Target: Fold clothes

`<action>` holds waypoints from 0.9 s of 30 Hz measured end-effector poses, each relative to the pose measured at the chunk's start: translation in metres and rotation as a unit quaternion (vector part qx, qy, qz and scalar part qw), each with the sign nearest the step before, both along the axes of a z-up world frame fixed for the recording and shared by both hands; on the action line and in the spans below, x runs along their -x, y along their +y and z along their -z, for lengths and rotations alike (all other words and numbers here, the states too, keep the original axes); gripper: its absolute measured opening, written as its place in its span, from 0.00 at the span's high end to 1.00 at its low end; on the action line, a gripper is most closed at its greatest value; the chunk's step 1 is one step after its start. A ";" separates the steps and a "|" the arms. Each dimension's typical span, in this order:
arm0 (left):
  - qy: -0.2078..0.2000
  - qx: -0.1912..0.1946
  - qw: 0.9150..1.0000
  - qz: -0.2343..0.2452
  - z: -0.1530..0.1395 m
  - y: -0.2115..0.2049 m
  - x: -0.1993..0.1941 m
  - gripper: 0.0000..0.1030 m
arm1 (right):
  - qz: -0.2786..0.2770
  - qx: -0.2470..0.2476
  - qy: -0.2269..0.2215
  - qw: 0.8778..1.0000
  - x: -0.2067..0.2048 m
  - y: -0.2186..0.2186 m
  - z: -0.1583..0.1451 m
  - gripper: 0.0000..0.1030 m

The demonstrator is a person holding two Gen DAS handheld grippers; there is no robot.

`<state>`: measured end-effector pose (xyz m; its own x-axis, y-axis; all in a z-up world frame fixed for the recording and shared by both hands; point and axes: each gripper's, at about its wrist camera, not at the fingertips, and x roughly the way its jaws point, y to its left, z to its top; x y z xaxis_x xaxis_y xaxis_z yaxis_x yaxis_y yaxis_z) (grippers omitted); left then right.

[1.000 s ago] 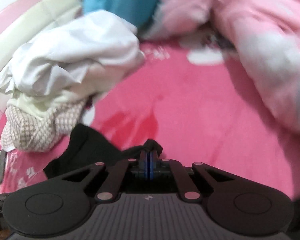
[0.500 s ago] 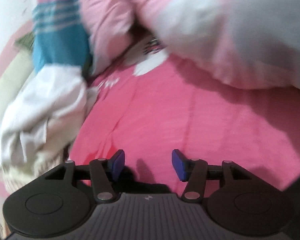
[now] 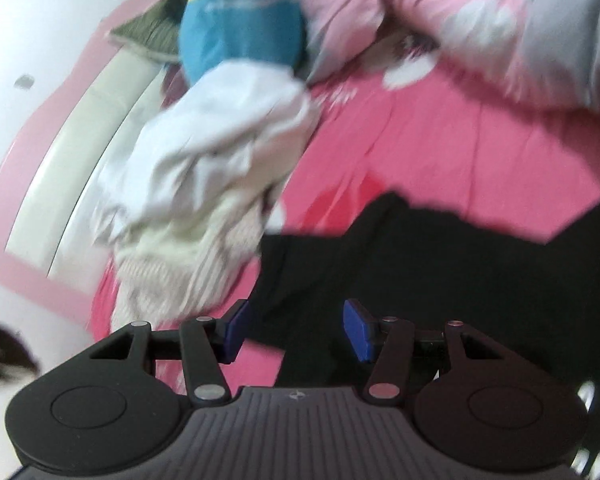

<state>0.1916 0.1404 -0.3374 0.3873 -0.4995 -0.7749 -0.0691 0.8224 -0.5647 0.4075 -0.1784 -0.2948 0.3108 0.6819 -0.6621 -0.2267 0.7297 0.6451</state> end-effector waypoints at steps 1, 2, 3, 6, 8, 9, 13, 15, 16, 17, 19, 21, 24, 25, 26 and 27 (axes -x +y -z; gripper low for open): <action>0.006 -0.009 1.000 0.009 0.002 -0.004 0.005 0.52 | -0.006 0.001 0.008 1.000 0.008 0.003 0.000 0.47; 0.012 -0.020 1.000 0.017 0.005 -0.009 0.010 0.54 | -0.010 0.004 0.013 1.000 0.017 0.003 0.000 0.47; 0.015 -0.027 0.999 0.018 0.007 -0.012 0.013 0.65 | -0.010 0.009 0.020 1.000 0.025 0.005 0.001 0.47; 0.018 -0.042 0.999 0.005 0.011 -0.014 0.021 0.98 | -0.004 0.017 0.039 0.999 0.042 0.007 0.007 0.47; 0.013 -0.033 0.999 -0.026 0.007 -0.010 0.029 1.00 | 0.004 0.018 0.051 0.999 0.049 0.006 0.010 0.47; 0.009 -0.027 0.999 -0.047 0.002 -0.006 0.034 1.00 | 0.008 0.015 0.057 0.998 0.052 0.005 0.012 0.47; 0.025 -0.028 0.994 -0.103 -0.002 0.007 0.051 1.00 | 0.012 0.036 0.050 0.998 0.053 0.006 0.016 0.47; 0.050 -0.026 0.991 -0.122 0.007 0.011 0.057 1.00 | 0.001 0.056 0.042 0.998 0.055 0.014 0.020 0.47; 0.058 -0.028 0.990 -0.128 0.012 0.013 0.058 1.00 | -0.006 0.067 0.038 0.997 0.055 0.019 0.023 0.48; 0.063 -0.031 0.988 -0.134 0.016 0.014 0.059 1.00 | -0.020 0.077 0.029 0.996 0.057 0.026 0.024 0.49; 0.066 -0.032 0.987 -0.144 0.020 0.019 0.060 1.00 | -0.056 0.101 0.002 0.993 0.061 0.045 0.026 0.51; 0.063 -0.031 0.987 -0.142 0.019 0.020 0.060 1.00 | -0.095 0.127 -0.027 0.987 0.062 0.068 0.030 0.57; 0.067 -0.010 0.989 -0.128 0.017 0.021 0.064 1.00 | -0.120 0.144 -0.045 0.981 0.062 0.089 0.036 0.67; 0.068 -0.002 0.990 -0.122 0.016 0.022 0.066 1.00 | -0.126 0.148 -0.050 0.980 0.062 0.095 0.038 0.67; 0.067 0.006 0.991 -0.115 0.014 0.023 0.068 0.97 | -0.123 0.143 -0.049 0.981 0.062 0.095 0.037 0.67; 0.067 0.013 0.992 -0.109 0.013 0.023 0.070 0.86 | -0.121 0.139 -0.047 0.982 0.062 0.095 0.036 0.67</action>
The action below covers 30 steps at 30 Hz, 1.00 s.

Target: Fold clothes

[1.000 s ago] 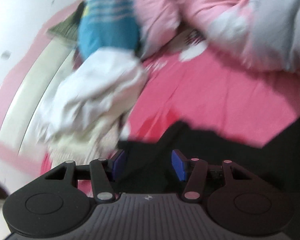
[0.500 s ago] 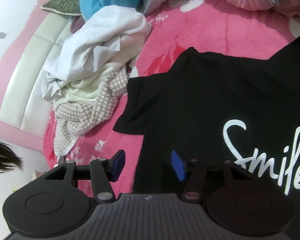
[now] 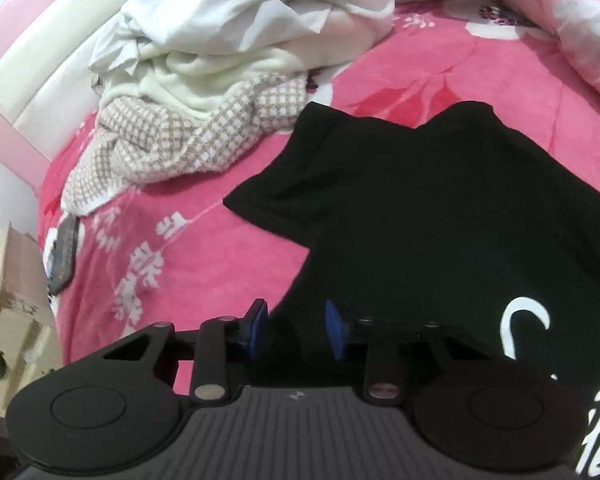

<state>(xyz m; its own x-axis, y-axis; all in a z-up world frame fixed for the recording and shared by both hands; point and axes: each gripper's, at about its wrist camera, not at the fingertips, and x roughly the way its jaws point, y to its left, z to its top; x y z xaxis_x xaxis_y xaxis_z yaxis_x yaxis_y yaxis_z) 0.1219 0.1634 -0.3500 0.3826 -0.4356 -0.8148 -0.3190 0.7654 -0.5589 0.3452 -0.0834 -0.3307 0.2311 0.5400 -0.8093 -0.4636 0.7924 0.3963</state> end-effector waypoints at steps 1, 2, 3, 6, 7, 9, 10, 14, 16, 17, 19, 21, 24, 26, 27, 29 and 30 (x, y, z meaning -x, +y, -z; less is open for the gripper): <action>0.001 0.004 1.000 0.010 0.000 -0.001 0.001 0.74 | 0.005 -0.003 0.003 1.000 0.002 -0.003 -0.003 0.67; 0.002 0.003 1.000 0.025 0.000 -0.003 0.003 0.70 | 0.008 -0.001 0.005 1.000 0.004 -0.005 -0.004 0.67; 0.003 0.001 0.999 0.040 0.000 -0.006 0.004 0.65 | 0.010 0.000 0.010 1.000 0.006 -0.008 -0.006 0.67; 0.005 -0.008 0.996 0.085 0.000 -0.014 0.007 0.62 | 0.014 0.006 0.022 1.000 0.015 -0.019 -0.011 0.67; 0.002 -0.021 0.995 0.101 0.001 -0.019 0.007 0.62 | 0.014 0.009 0.024 1.000 0.018 -0.023 -0.012 0.67; -0.005 -0.043 0.992 0.121 0.003 -0.025 0.009 0.62 | 0.018 0.014 0.031 0.999 0.023 -0.030 -0.012 0.67; -0.007 -0.051 0.991 0.125 0.003 -0.028 0.008 0.62 | 0.020 0.016 0.033 0.999 0.025 -0.033 -0.012 0.67; -0.009 -0.078 0.989 0.128 0.003 -0.033 0.014 0.89 | 0.028 0.011 0.034 0.999 0.030 -0.036 -0.013 0.67; -0.001 -0.083 0.988 0.132 0.003 -0.032 0.016 0.95 | 0.029 0.005 0.029 0.999 0.031 -0.035 -0.015 0.67; 0.004 -0.090 0.986 0.138 0.004 -0.033 0.018 0.95 | 0.026 0.009 0.022 0.999 0.030 -0.032 -0.015 0.67; 0.012 -0.099 0.984 0.149 0.006 -0.035 0.019 0.95 | 0.019 0.016 0.009 1.000 0.029 -0.026 -0.014 0.67; 0.020 -0.092 0.985 0.146 0.006 -0.032 0.019 0.94 | 0.009 0.019 -0.009 1.000 0.025 -0.017 -0.014 0.67; 0.024 -0.064 0.990 0.125 -0.004 -0.018 0.017 0.89 | -0.015 0.025 -0.055 0.998 0.015 0.001 -0.019 0.67; 0.019 -0.057 0.992 0.110 -0.012 -0.008 0.015 0.80 | -0.034 0.026 -0.088 0.995 0.009 0.013 -0.024 0.67; 0.012 -0.060 0.993 0.101 -0.017 -0.004 0.012 0.76 | -0.048 0.029 -0.107 0.993 0.007 0.020 -0.026 0.67; 0.001 -0.063 0.995 0.079 -0.023 0.006 0.003 0.72 | -0.084 0.042 -0.150 0.984 0.006 0.039 -0.025 0.67; -0.002 -0.063 0.996 0.063 -0.024 0.012 -0.004 0.71 | -0.102 0.048 -0.169 0.979 0.005 0.049 -0.024 0.66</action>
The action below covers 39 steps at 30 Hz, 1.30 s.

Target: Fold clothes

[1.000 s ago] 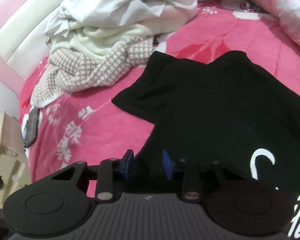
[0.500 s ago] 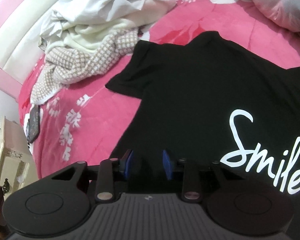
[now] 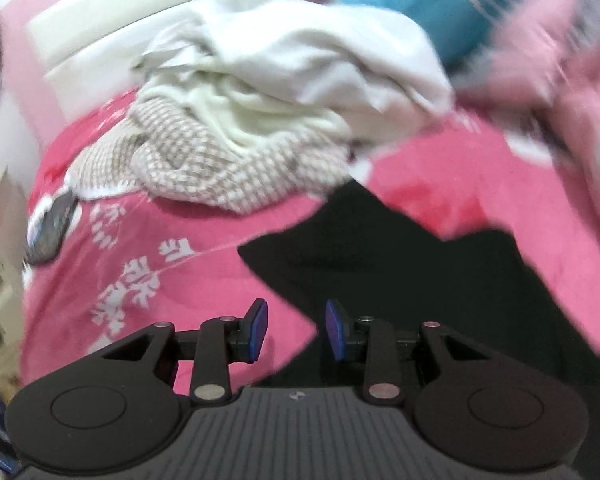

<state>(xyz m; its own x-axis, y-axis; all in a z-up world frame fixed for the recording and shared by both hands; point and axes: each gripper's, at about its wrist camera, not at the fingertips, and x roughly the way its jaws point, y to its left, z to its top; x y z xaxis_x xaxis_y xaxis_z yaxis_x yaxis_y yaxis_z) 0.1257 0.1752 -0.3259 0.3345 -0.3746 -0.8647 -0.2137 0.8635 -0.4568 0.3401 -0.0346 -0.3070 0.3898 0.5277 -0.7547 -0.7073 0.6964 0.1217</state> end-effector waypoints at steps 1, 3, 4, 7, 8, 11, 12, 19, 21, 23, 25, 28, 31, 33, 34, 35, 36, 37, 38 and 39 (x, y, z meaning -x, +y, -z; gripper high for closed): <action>-0.003 0.002 1.000 -0.015 0.000 0.005 -0.006 0.71 | -0.017 0.005 -0.012 1.000 0.000 0.010 0.003 0.66; -0.009 0.010 0.999 -0.040 0.003 0.013 -0.019 0.70 | -0.055 0.024 -0.037 0.998 0.002 0.032 0.014 0.66; -0.011 0.012 0.999 -0.049 0.005 0.014 -0.024 0.70 | -0.074 0.034 -0.049 0.996 0.002 0.043 0.019 0.66; -0.015 0.011 0.998 -0.055 0.009 0.011 -0.033 0.70 | -0.091 0.059 -0.080 0.991 -0.002 0.072 0.037 0.65; -0.014 0.010 0.998 -0.056 0.011 0.009 -0.034 0.70 | -0.089 0.067 -0.091 0.990 -0.005 0.080 0.043 0.65; -0.011 0.008 0.998 -0.059 0.015 0.009 -0.036 0.70 | -0.103 0.098 -0.102 0.985 -0.012 0.097 0.059 0.67; -0.012 0.007 0.998 -0.061 0.015 0.009 -0.037 0.70 | -0.099 0.106 -0.098 0.985 -0.016 0.100 0.065 0.77; -0.047 -0.001 0.995 -0.088 0.009 0.019 -0.052 0.70 | -0.023 0.008 -0.055 0.998 -0.043 0.093 0.050 0.98; -0.049 0.000 0.994 -0.098 0.011 0.021 -0.060 0.70 | -0.025 -0.007 -0.046 0.999 -0.045 0.101 0.054 0.97; -0.052 0.003 0.993 -0.106 0.013 0.021 -0.067 0.70 | -0.039 0.003 -0.029 0.999 -0.046 0.111 0.068 0.93; -0.053 0.006 0.993 -0.106 0.015 0.019 -0.073 0.70 | -0.048 0.016 -0.021 0.999 -0.048 0.114 0.079 0.91; -0.055 0.008 0.993 -0.100 0.017 0.015 -0.076 0.69 | -0.051 -0.010 -0.011 0.999 -0.050 0.100 0.059 0.67; -0.060 0.009 0.993 -0.098 0.019 0.012 -0.079 0.69 | -0.032 -0.067 -0.019 0.997 -0.054 0.072 0.027 0.57; -0.075 0.004 0.993 -0.094 0.017 0.010 -0.085 0.69 | -0.020 -0.075 -0.024 0.997 -0.068 0.058 0.011 0.57; -0.084 0.001 0.992 -0.091 0.016 0.009 -0.089 0.69 | -0.015 -0.066 -0.030 0.997 -0.077 0.053 0.008 0.57; -0.093 -0.002 0.992 -0.088 0.015 0.008 -0.093 0.69 | -0.014 -0.047 -0.034 0.998 -0.090 0.051 0.011 0.57; -0.105 -0.006 0.991 -0.084 0.013 0.006 -0.099 0.69 | -0.013 -0.028 -0.039 0.999 -0.103 0.049 0.013 0.58; -0.121 -0.010 0.989 -0.080 0.012 0.005 -0.109 0.69 | -0.015 -0.011 -0.039 0.999 -0.114 0.047 0.018 0.57; -0.138 -0.017 0.988 -0.073 0.010 0.003 -0.120 0.69 | -0.025 -0.004 -0.026 0.999 -0.126 0.049 0.024 0.57; -0.157 -0.026 0.985 -0.065 0.009 0.000 -0.133 0.69 | -0.035 0.003 -0.014 0.999 -0.138 0.051 0.030 0.58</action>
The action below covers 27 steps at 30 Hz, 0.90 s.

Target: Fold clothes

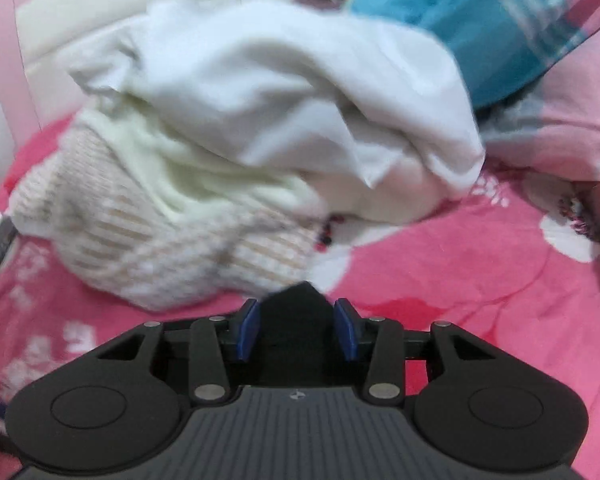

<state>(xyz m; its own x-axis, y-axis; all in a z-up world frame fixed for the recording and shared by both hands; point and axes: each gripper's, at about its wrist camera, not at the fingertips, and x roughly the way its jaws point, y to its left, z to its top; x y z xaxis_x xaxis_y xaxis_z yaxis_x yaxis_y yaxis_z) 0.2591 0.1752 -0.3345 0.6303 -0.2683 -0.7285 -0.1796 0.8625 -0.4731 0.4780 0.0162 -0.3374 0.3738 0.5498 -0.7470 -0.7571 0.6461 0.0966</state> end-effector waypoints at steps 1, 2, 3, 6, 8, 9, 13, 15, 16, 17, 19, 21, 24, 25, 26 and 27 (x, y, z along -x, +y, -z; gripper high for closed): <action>-0.018 -0.012 1.000 0.007 -0.001 -0.003 -0.013 0.69 | -0.010 0.008 0.012 1.000 -0.012 0.002 0.006 0.59; -0.035 -0.026 0.999 0.015 -0.003 -0.007 -0.027 0.69 | -0.017 0.010 0.023 1.000 -0.020 0.006 0.012 0.58; -0.048 -0.039 0.998 0.022 -0.003 -0.011 -0.040 0.69 | -0.031 0.014 0.042 0.999 -0.031 0.010 0.018 0.59; -0.069 -0.058 0.995 0.040 0.001 -0.020 -0.071 0.69 | -0.053 0.032 0.080 0.995 -0.049 0.017 0.031 0.63; -0.080 -0.070 0.993 0.051 0.004 -0.027 -0.090 0.69 | -0.060 0.032 0.101 0.993 -0.058 0.018 0.035 0.81; -0.082 -0.073 0.992 0.056 0.005 -0.030 -0.095 0.69 | -0.062 0.031 0.106 0.992 -0.060 0.017 0.032 0.99; -0.085 -0.089 0.990 0.072 0.008 -0.042 -0.106 0.69 | -0.075 0.001 0.062 0.995 -0.041 0.008 0.004 0.99; -0.085 -0.101 0.988 0.076 0.009 -0.048 -0.107 0.69 | -0.089 -0.029 0.029 0.995 -0.029 0.004 -0.012 0.99; -0.083 -0.110 0.987 0.079 0.010 -0.051 -0.109 0.69 | -0.097 -0.042 0.006 0.994 -0.023 0.003 -0.018 0.99; -0.079 -0.123 0.986 0.083 0.011 -0.054 -0.110 0.69 | -0.102 -0.050 -0.016 0.993 -0.021 0.005 -0.021 0.99; -0.070 -0.149 0.982 0.090 0.014 -0.061 -0.113 0.69 | -0.105 -0.052 -0.041 0.992 -0.027 0.013 -0.015 0.99; -0.060 -0.169 0.979 0.093 0.018 -0.067 -0.114 0.69 | -0.107 -0.046 -0.058 0.991 -0.034 0.021 -0.005 0.99; -0.048 -0.178 0.979 0.089 0.024 -0.071 -0.114 0.69 | -0.102 -0.029 -0.061 0.992 -0.044 0.033 0.014 0.97; -0.046 -0.181 0.978 0.088 0.025 -0.072 -0.113 0.69 | -0.096 -0.028 -0.053 0.994 -0.047 0.037 0.022 0.96; -0.046 -0.183 0.978 0.088 0.025 -0.073 -0.113 0.69 | -0.089 -0.028 -0.041 0.995 -0.051 0.038 0.026 0.95; -0.046 -0.185 0.978 0.088 0.025 -0.074 -0.113 0.69 | -0.082 -0.029 -0.028 0.996 -0.055 0.040 0.031 0.93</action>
